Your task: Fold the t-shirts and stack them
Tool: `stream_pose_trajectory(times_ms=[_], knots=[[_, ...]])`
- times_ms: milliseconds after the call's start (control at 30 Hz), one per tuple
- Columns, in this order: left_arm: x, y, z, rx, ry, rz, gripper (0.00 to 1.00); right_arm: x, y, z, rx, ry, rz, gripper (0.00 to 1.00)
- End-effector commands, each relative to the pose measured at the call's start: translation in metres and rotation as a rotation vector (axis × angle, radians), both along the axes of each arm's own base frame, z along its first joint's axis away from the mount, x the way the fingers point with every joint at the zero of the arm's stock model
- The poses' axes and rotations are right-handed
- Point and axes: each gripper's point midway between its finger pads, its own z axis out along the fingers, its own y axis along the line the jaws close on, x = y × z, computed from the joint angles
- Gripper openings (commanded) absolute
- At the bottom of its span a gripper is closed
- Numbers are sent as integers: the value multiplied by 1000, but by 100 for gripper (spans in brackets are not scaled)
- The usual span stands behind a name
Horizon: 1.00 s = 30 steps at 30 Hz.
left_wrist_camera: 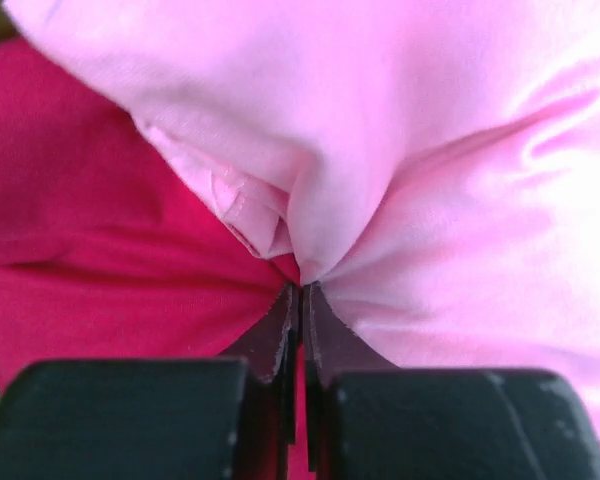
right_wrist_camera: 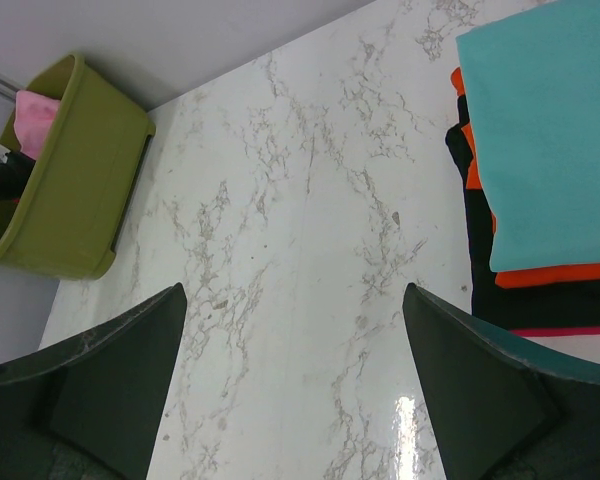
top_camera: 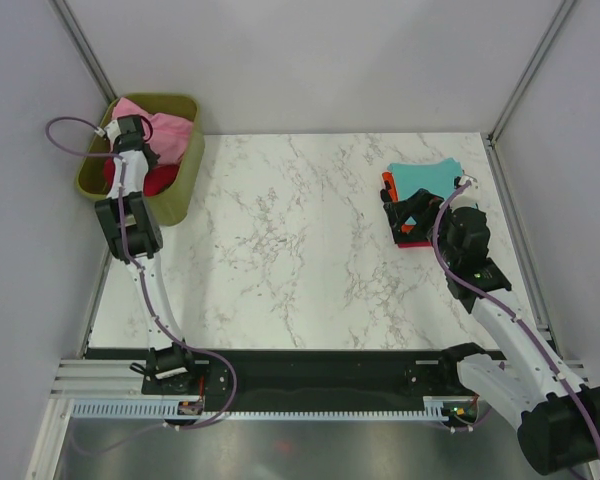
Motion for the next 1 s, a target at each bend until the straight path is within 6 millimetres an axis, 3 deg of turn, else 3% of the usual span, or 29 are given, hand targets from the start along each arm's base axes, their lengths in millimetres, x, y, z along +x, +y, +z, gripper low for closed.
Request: stream_pose_trajectory(times_ms=[0, 67, 100, 333, 567, 733, 833, 900, 967], knots=[[0, -3, 62, 15, -101, 13, 2, -1, 1, 17, 19, -51, 7, 98], [-4, -8, 83, 15, -132, 10, 2, -1, 1, 18, 20, -54, 7, 98], [-5, -12, 108, 18, -171, 1, 2, -1, 1, 18, 20, -54, 7, 98], [-12, -54, 207, 13, -346, -85, 2, -1, -1, 17, 13, -54, -3, 98], [-27, -109, 282, 11, -474, -189, 2, 0, -3, 16, 7, -52, -11, 98], [-40, -129, 320, 13, -543, -224, 2, 1, -3, 14, 3, -47, -15, 98], [-54, -161, 367, 61, -627, -277, 2, 1, -1, 15, 7, -46, -8, 98], [-68, -170, 403, 91, -693, -292, 2, 1, -3, 14, 5, -45, -12, 98], [-78, -166, 421, 103, -729, -277, 2, 1, -3, 14, 3, -47, -14, 98]])
